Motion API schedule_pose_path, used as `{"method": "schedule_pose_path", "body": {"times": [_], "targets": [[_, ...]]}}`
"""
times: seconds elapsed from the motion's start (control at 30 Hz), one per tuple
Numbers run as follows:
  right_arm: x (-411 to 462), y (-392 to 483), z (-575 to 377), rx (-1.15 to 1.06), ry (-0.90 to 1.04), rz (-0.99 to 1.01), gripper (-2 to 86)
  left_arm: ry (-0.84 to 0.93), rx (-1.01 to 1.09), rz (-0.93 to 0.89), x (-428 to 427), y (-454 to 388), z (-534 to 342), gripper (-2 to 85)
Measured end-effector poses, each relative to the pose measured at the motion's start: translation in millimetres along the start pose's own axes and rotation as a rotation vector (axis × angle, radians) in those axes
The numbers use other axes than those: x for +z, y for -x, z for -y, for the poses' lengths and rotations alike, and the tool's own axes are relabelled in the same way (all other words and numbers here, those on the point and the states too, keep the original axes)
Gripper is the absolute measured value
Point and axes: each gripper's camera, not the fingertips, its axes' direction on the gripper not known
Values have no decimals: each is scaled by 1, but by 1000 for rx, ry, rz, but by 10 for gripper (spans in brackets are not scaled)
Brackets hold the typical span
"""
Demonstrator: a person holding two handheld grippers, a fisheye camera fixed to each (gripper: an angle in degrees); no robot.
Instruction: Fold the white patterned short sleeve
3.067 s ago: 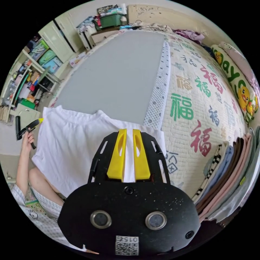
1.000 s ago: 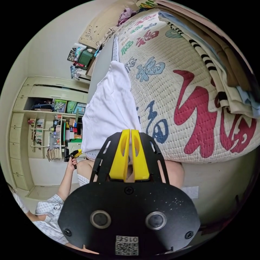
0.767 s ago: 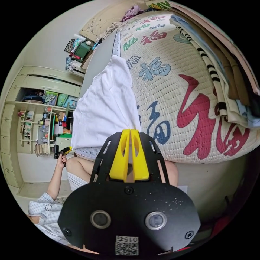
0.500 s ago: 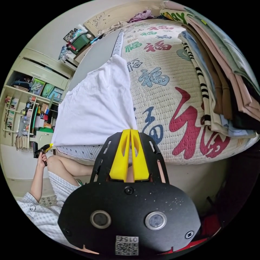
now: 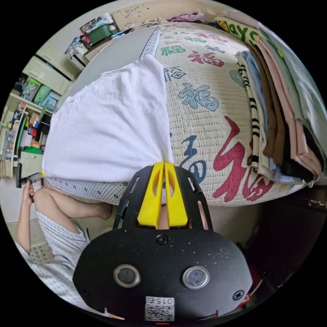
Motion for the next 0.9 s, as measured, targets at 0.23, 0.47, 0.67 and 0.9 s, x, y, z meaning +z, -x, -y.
{"method": "schedule_pose_path", "body": {"times": [0.23,0.47,0.67,0.9], "targets": [[-29,73,5,-155,14,-384,-4,-1,48,116,25,-43,8,-6],[-72,47,8,-79,12,-241,-4,-7,79,178,52,-80,16,-5],[-94,29,7,-75,20,-224,-4,0,22,-5,71,-79,24,-4],[-115,0,3,-62,16,-193,-4,9,-21,85,60,-85,16,-2]]}}
